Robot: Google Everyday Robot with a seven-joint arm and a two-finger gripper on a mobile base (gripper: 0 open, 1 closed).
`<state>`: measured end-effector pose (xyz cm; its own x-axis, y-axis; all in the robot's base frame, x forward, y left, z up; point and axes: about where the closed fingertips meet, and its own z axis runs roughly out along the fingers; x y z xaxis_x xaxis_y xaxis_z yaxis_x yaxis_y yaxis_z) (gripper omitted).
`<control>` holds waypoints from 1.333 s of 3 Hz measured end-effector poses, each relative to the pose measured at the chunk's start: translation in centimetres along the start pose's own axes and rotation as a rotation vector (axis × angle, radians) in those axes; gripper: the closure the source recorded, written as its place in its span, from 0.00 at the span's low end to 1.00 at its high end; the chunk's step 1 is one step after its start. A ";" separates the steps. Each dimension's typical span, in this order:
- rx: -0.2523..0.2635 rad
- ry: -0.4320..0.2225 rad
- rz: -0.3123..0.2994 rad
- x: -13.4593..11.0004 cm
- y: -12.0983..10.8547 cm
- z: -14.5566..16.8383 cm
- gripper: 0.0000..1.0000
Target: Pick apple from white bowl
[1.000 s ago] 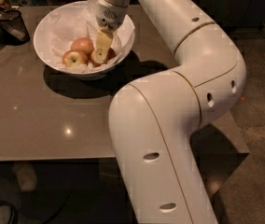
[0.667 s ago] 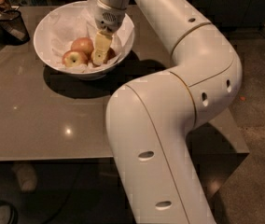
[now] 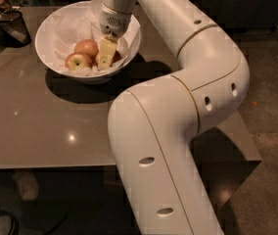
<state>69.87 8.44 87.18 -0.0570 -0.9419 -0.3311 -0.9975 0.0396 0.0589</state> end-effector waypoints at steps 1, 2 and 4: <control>-0.017 -0.003 0.005 0.3 0.1 0.4 0.33; -0.033 -0.003 0.012 0.8 0.3 0.8 0.32; -0.035 -0.003 0.013 0.9 0.3 0.8 0.70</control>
Offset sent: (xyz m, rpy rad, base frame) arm -0.0434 -0.0418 -0.0047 -0.0944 0.2050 0.0564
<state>69.52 7.89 86.10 -0.0702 -0.9402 -0.3334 -0.9946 0.0403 0.0959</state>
